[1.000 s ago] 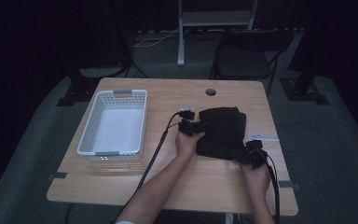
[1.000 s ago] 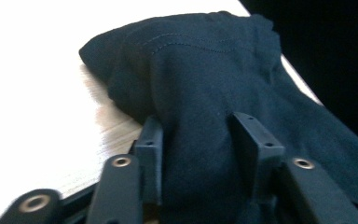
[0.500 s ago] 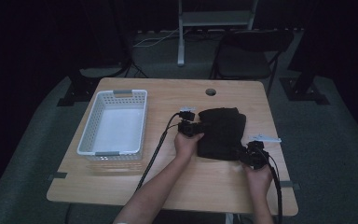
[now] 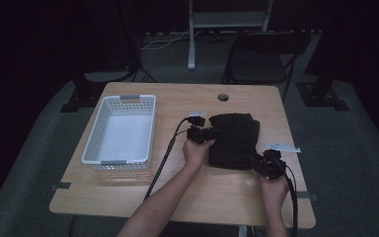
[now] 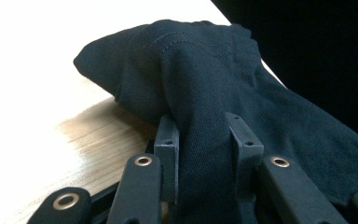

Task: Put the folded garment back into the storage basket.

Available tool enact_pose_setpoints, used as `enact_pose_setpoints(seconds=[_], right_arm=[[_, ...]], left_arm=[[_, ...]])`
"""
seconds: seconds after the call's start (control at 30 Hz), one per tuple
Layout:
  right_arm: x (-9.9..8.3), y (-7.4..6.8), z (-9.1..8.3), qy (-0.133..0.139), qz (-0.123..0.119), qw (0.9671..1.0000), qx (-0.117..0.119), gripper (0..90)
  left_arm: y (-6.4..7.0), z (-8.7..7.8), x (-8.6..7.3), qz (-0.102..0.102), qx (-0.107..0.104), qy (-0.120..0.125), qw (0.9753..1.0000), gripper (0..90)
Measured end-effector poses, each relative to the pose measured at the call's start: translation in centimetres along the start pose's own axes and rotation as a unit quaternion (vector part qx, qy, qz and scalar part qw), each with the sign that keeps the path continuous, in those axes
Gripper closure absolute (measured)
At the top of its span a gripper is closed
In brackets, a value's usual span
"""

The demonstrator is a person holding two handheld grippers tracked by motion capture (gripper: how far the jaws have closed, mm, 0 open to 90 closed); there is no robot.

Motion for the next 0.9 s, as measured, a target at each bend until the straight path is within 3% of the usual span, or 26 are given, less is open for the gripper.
enact_pose_setpoints(seconds=[0.27,0.7,0.9], right_arm=[[1.1,-0.5,-1.1,0.018,-0.002,0.9998,-0.001,68.1],[2.7,-1.8,-2.6,0.040,-0.008,0.9991,0.009,68.1],[3.2,-2.3,-3.0,0.051,-0.006,0.9986,0.014,68.1]], left_arm=[[0.4,-0.7,0.7,-0.002,-0.006,0.008,0.9999,70.6],[1.8,-3.1,2.6,0.016,0.001,0.014,0.9998,70.6],[1.8,-4.0,3.2,0.008,-0.005,0.019,0.9998,70.6]])
Point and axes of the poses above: each handheld gripper's, and its own axes: z roughly forward along the jaws, x roughly out of its top, y roughly to its right, the point moved 1 cm from there along z, roughly forward along the jaws, and after that the axes turned 14 degrees about -x, right-handed, at the moved point
